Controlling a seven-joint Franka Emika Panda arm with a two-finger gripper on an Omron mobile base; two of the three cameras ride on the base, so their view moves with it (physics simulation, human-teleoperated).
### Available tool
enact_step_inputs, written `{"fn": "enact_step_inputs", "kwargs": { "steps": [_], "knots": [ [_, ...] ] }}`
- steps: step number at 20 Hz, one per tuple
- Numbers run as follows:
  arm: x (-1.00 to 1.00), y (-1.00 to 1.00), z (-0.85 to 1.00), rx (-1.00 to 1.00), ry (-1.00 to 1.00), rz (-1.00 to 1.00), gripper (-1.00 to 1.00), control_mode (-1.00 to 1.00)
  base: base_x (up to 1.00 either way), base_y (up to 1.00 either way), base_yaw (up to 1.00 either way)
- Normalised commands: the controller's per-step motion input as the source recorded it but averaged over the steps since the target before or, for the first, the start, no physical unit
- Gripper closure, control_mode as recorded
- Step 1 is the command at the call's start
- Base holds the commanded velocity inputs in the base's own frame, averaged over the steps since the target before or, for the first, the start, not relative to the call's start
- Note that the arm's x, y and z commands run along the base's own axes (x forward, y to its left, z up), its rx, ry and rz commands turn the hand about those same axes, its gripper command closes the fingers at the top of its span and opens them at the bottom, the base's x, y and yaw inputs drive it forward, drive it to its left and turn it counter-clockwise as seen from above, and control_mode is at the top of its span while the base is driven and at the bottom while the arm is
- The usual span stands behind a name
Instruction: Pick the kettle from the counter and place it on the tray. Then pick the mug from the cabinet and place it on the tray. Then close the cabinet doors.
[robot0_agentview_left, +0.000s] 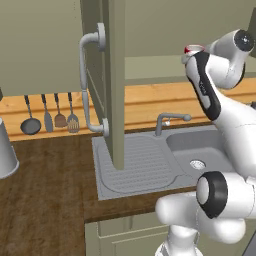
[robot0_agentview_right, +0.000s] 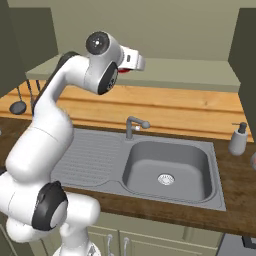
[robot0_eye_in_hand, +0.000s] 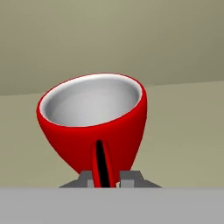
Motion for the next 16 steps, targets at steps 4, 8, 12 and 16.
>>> {"fn": "enact_step_inputs", "kwargs": {
  "steps": [4, 8, 12, 16],
  "knots": [
    [-0.77, 0.12, 0.21, 0.03, 0.14, -0.01, 1.0, -1.0, 0.0, 0.0, 0.0],
    [-0.8, 0.16, 0.08, 0.01, 0.12, -0.03, 1.0, -1.0, 0.0, 0.0, 0.0],
    [-0.82, 0.15, 0.0, 0.0, 0.03, -0.02, 1.0, -1.0, 0.0, 0.0, 0.0],
    [-0.83, 0.07, -0.01, 0.0, 0.0, 0.0, 1.0, -1.0, 0.0, 0.0, 0.0]
  ]
}}
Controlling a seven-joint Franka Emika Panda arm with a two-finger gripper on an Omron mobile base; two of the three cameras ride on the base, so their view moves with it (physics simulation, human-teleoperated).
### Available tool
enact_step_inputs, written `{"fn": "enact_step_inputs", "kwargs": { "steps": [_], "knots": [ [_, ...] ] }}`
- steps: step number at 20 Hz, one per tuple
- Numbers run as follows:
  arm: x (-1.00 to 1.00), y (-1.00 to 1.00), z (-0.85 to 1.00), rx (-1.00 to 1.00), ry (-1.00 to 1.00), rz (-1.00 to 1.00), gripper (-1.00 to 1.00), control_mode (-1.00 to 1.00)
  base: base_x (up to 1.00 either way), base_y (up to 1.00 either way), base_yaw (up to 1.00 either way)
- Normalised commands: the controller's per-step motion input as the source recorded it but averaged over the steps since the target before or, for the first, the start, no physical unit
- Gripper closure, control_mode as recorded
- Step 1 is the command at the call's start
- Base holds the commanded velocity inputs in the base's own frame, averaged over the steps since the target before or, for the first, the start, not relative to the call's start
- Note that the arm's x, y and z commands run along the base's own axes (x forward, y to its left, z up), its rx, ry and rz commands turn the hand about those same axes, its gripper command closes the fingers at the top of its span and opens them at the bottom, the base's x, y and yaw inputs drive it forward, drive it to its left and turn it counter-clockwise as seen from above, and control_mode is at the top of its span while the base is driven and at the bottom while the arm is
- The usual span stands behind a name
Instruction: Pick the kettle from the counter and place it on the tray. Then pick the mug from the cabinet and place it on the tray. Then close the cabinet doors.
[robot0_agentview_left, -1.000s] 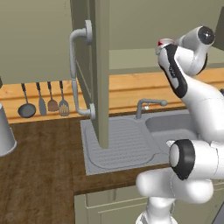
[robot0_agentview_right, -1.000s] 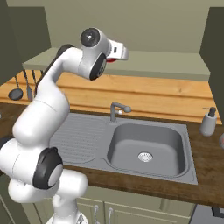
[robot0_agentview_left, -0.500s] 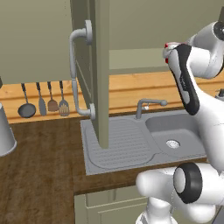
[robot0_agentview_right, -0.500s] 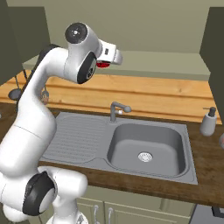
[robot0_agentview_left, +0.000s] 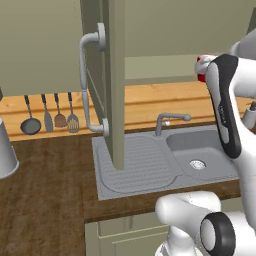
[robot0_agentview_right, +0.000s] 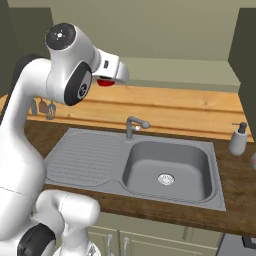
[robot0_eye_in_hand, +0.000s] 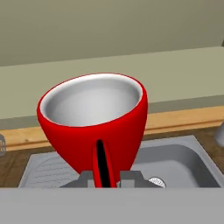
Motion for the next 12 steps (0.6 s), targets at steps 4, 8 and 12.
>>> {"fn": "enact_step_inputs", "kwargs": {
  "steps": [4, 8, 12],
  "knots": [
    [-0.38, 0.03, -0.01, 0.0, -0.04, 0.0, 1.0, -1.0, 0.0, 0.0, 0.0],
    [0.0, 0.0, 0.0, 0.0, 0.0, 0.0, 1.0, -1.0, 0.0, 0.0, 0.0],
    [0.0, 0.0, 0.0, 0.0, 0.0, 0.0, 1.0, -1.0, 0.0, 0.0, 0.0]
  ]
}}
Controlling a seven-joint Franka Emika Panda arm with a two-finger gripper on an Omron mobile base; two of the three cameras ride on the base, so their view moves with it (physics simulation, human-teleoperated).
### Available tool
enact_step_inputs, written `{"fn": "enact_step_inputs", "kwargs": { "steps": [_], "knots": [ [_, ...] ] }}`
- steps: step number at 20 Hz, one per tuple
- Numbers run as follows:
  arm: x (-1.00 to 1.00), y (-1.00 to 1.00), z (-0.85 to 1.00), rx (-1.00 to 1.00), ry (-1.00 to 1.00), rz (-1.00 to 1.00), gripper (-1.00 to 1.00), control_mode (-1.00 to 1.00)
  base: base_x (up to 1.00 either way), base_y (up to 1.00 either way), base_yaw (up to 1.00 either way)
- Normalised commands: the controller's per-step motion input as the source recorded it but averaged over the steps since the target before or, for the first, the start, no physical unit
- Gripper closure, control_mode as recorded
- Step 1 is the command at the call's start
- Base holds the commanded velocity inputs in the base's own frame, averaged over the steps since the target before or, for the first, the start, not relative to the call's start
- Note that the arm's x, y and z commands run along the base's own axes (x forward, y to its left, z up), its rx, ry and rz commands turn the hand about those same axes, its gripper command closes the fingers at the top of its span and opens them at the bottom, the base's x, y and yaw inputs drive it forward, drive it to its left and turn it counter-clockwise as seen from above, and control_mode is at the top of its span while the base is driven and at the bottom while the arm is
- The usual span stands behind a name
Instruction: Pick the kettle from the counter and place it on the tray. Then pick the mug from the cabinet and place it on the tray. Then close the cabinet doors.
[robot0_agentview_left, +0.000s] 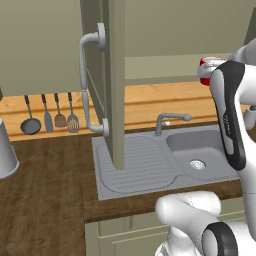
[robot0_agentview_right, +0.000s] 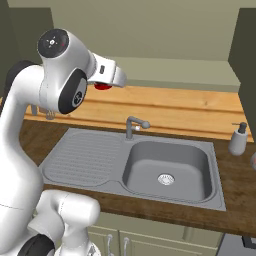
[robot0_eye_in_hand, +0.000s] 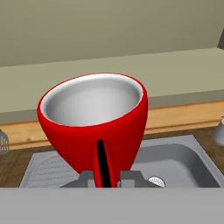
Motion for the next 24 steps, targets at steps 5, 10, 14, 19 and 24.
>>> {"fn": "enact_step_inputs", "kwargs": {
  "steps": [5, 10, 14, 19, 24],
  "knots": [
    [0.0, 0.0, 0.0, 0.0, 0.0, 0.0, 1.0, -1.0, 0.0, 0.0, 0.0],
    [0.0, 0.0, 0.0, 0.0, 0.0, 0.0, 1.0, 1.0, 0.0, 0.0, 0.0],
    [0.0, 0.0, 0.0, 0.0, 0.0, 0.0, 1.0, 1.0, -0.03, 0.01, 0.0],
    [0.0, 0.0, 0.0, 0.0, 0.0, 0.0, 1.0, 1.0, -0.42, -0.02, 0.0],
    [0.0, 0.0, 0.0, 0.0, 0.0, 0.0, 1.0, 1.0, -0.72, -0.14, -0.02]
  ]
}}
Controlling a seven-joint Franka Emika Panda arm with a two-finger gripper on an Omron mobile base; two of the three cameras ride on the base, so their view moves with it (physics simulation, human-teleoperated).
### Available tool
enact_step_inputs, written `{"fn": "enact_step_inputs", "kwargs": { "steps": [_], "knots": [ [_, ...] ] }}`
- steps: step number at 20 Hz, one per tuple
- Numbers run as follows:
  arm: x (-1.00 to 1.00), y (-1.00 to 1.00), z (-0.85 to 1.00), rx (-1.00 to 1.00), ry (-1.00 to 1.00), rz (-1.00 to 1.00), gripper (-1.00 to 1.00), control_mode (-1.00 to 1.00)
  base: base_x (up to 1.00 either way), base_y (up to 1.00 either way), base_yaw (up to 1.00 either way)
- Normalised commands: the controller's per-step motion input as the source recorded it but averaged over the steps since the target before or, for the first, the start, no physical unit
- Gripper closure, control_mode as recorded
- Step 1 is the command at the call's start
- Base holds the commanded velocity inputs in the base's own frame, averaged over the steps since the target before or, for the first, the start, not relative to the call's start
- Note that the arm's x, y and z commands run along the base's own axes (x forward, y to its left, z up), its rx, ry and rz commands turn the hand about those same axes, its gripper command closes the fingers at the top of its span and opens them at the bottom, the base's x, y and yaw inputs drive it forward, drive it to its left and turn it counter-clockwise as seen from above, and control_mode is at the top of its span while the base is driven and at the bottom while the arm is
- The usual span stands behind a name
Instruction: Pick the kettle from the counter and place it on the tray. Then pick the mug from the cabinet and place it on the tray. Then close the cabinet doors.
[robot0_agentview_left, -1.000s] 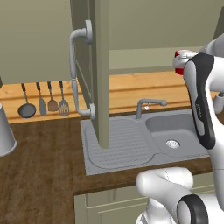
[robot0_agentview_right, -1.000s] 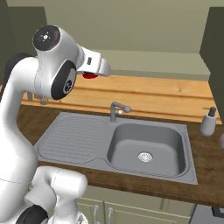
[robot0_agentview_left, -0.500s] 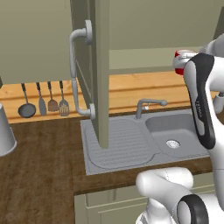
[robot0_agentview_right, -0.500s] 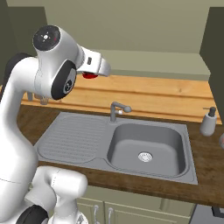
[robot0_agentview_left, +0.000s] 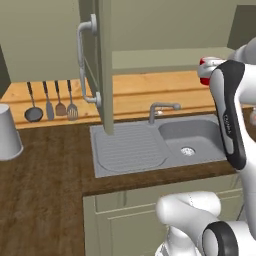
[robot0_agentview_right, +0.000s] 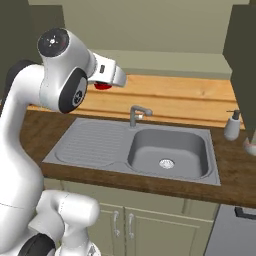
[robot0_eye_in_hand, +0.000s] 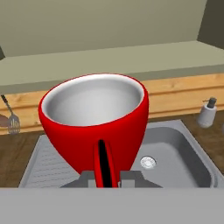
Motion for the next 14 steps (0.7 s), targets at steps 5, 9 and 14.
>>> {"fn": "enact_step_inputs", "kwargs": {
  "steps": [5, 9, 14],
  "knots": [
    [0.0, 0.0, 0.0, 0.0, 0.0, 0.0, 1.0, 1.0, -0.65, -0.11, -0.02],
    [0.0, 0.0, 0.0, 0.0, 0.0, 0.0, 1.0, 1.0, -0.22, -0.37, -0.04],
    [0.0, 0.0, 0.0, 0.0, 0.0, 0.0, 1.0, 1.0, -0.17, -0.75, 0.06]
  ]
}}
